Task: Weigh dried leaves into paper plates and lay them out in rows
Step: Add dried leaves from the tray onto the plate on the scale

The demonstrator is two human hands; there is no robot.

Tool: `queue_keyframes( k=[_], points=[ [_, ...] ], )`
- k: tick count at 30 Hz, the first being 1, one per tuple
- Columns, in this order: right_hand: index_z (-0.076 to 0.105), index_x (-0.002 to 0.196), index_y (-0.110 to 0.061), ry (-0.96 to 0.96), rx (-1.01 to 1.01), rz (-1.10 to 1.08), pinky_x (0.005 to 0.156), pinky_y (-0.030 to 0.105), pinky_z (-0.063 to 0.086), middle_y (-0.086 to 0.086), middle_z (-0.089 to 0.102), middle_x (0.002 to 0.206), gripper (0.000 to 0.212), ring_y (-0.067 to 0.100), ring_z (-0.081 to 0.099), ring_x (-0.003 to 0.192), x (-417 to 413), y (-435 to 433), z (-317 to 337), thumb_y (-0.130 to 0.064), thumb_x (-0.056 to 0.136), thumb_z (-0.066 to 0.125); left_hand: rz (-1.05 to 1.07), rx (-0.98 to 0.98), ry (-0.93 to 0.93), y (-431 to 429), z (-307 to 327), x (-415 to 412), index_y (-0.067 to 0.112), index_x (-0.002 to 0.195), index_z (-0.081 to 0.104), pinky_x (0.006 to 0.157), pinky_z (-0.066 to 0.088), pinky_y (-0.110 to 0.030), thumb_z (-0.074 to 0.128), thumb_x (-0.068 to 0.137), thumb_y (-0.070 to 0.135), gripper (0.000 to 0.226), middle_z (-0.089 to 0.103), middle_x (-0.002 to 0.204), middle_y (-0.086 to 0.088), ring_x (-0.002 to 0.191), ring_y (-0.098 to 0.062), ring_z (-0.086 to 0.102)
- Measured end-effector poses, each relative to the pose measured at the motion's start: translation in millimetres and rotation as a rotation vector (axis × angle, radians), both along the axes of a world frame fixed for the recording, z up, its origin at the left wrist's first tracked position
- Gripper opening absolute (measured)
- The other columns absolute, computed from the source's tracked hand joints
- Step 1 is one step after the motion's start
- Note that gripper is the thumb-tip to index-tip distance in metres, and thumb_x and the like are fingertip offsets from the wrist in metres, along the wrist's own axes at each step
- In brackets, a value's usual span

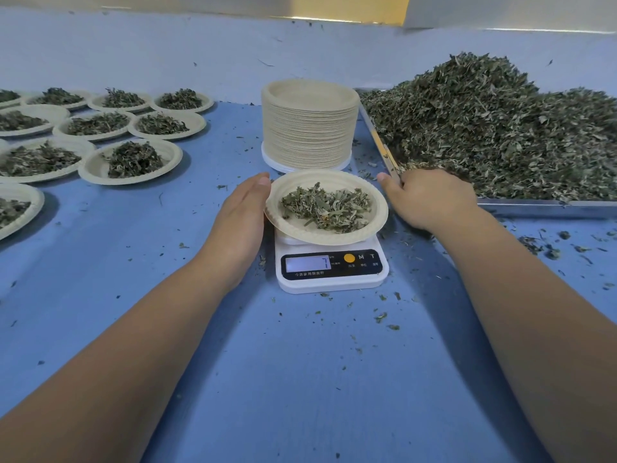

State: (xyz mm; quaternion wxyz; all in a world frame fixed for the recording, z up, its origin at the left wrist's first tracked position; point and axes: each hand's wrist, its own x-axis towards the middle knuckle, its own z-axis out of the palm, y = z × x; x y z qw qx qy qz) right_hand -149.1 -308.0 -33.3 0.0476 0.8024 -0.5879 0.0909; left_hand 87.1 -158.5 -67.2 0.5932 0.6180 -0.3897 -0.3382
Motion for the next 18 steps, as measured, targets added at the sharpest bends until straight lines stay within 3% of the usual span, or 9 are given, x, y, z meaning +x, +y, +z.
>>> queue_keyframes(
  k=[4,7,9,11,13,16,18],
  points=[
    [0.057,0.071,-0.012,-0.134,-0.130,0.038,0.059,0.032,0.040,0.009,0.054,0.067,0.065,0.029,0.052,0.061,-3.9,-1.3,-1.9,-0.062,0.102,0.029,-0.006,0.001,-0.007,0.4,0.0,0.3,0.006,0.139,0.038,0.122,0.027,-0.059,0.047,0.087,0.059,0.075,0.036,0.154,-0.018,0.147,-0.036,0.031],
    [0.049,0.067,-0.015,-0.172,-0.190,0.039,0.052,0.028,0.033,0.009,0.054,0.065,0.061,0.026,0.049,0.057,-4.3,-6.2,0.1,-0.063,0.101,0.029,0.004,0.005,-0.007,2.0,0.8,-0.3,0.011,0.144,0.046,0.122,0.031,-0.053,0.048,0.080,0.065,0.083,0.044,0.154,-0.013,0.146,-0.029,0.040],
    [0.053,0.081,-0.015,-0.132,-0.125,0.026,0.058,0.034,0.040,0.010,0.059,0.080,0.063,0.030,0.054,0.071,-2.1,-14.3,2.7,-0.069,0.098,0.025,0.025,0.004,-0.003,2.3,1.3,-0.4,0.026,0.143,0.056,0.121,0.033,-0.046,0.048,0.076,0.069,0.080,0.053,0.151,0.003,0.142,-0.016,0.047],
    [0.058,0.116,-0.014,-0.073,0.052,0.023,0.080,0.045,0.048,0.016,0.061,0.112,0.078,0.039,0.056,0.105,1.6,-21.8,7.3,-0.078,0.093,0.020,0.039,-0.004,0.002,2.5,2.3,-1.4,0.036,0.141,0.057,0.121,0.034,-0.042,0.048,0.074,0.069,0.075,0.054,0.147,0.016,0.138,-0.006,0.048],
    [0.043,0.147,-0.015,-0.044,0.238,0.031,0.103,0.050,0.040,0.019,0.047,0.146,0.090,0.041,0.044,0.132,7.2,-26.5,13.0,-0.081,0.092,0.016,0.042,-0.010,0.012,1.8,1.9,-1.9,0.036,0.139,0.057,0.120,0.035,-0.041,0.049,0.076,0.067,0.071,0.055,0.146,0.017,0.137,-0.006,0.049],
    [0.043,0.150,-0.010,-0.037,0.352,0.071,0.105,0.044,0.037,0.017,0.042,0.155,0.086,0.037,0.043,0.137,11.1,-29.3,16.0,-0.074,0.098,0.017,0.050,-0.011,0.015,1.2,2.1,-1.5,0.028,0.138,0.059,0.120,0.036,-0.044,0.049,0.081,0.062,0.067,0.056,0.147,0.007,0.138,-0.012,0.050],
    [0.061,0.129,-0.006,-0.013,0.276,0.086,0.091,0.041,0.042,0.020,0.059,0.132,0.081,0.038,0.055,0.119,7.6,-30.5,13.5,-0.069,0.100,0.018,0.049,-0.008,0.008,1.6,2.6,-1.8,0.023,0.142,0.056,0.120,0.036,-0.046,0.048,0.084,0.061,0.070,0.055,0.149,0.001,0.140,-0.017,0.048]
  ],
)
